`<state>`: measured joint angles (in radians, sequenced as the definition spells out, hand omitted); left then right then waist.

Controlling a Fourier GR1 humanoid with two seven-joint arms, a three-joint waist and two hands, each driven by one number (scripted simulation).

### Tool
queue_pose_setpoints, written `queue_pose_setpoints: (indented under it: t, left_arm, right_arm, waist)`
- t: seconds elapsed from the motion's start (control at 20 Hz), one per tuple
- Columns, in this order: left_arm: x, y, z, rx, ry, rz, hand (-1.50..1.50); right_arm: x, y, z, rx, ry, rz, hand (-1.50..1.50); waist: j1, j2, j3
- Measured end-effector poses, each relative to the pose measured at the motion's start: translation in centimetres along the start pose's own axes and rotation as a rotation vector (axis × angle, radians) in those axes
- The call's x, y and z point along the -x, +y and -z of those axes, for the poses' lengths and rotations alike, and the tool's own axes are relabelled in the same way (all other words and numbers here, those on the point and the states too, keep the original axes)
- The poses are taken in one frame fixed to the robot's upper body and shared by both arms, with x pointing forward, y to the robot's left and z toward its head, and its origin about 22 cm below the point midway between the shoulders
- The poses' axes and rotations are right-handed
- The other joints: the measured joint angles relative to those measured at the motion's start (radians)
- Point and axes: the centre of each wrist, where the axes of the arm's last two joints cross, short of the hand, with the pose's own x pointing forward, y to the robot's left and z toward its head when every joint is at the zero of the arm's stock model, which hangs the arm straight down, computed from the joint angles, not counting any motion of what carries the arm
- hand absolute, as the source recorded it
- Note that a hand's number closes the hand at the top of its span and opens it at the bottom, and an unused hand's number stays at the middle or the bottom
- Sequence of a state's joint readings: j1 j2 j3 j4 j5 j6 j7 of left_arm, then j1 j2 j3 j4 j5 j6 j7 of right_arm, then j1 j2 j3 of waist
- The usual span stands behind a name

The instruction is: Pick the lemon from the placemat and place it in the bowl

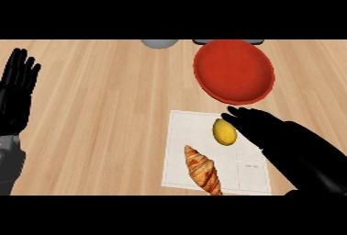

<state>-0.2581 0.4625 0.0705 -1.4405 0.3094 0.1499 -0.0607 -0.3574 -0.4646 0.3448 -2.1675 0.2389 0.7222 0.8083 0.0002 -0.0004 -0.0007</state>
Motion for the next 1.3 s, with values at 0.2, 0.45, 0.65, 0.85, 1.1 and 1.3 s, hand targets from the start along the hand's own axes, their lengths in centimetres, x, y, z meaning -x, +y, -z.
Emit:
queue_pose_setpoints:
  t: [0.2, 0.45, 0.65, 0.85, 1.1, 1.3]
  left_arm:
    - [-0.6, 0.0, -0.3, 0.004, -0.004, 0.004, 0.0]
    - [-0.2, -0.3, -0.4, 0.002, -0.002, 0.0, 0.0]
    - [-0.1, -0.3, -0.6, 0.003, -0.001, -0.001, 0.0]
    - [-0.3, -0.3, -1.4, 0.004, -0.002, -0.004, 0.0]
    - [0.2, -0.1, -0.8, 0.0, -0.003, -0.003, 0.0]
    - [0.3, -0.2, -0.8, -0.002, -0.008, -0.002, 0.0]
  right_arm:
    - [0.6, 0.8, 1.8, -0.032, 0.04, -0.011, -1.5]
    - [1.5, 2.5, 3.8, -0.058, 0.068, 0.004, -1.5]
    - [2.9, 3.2, 5.5, -0.059, 0.099, 0.003, -1.5]
    - [4.4, 4.3, 6.2, -0.063, 0.108, 0.0, -1.5]
    - [5.2, 5.6, 7.5, -0.049, 0.074, 0.012, -1.5]
    - [5.9, 6.0, 7.9, -0.051, 0.042, 0.011, -1.5]
  waist:
    - [0.003, 0.0, 0.001]
    - [0.003, 0.001, 0.001]
    - [0.004, 0.001, 0.001]
    - [0.003, 0.001, 0.001]
    - [0.001, 0.001, 0.001]
    - [0.001, 0.001, 0.001]
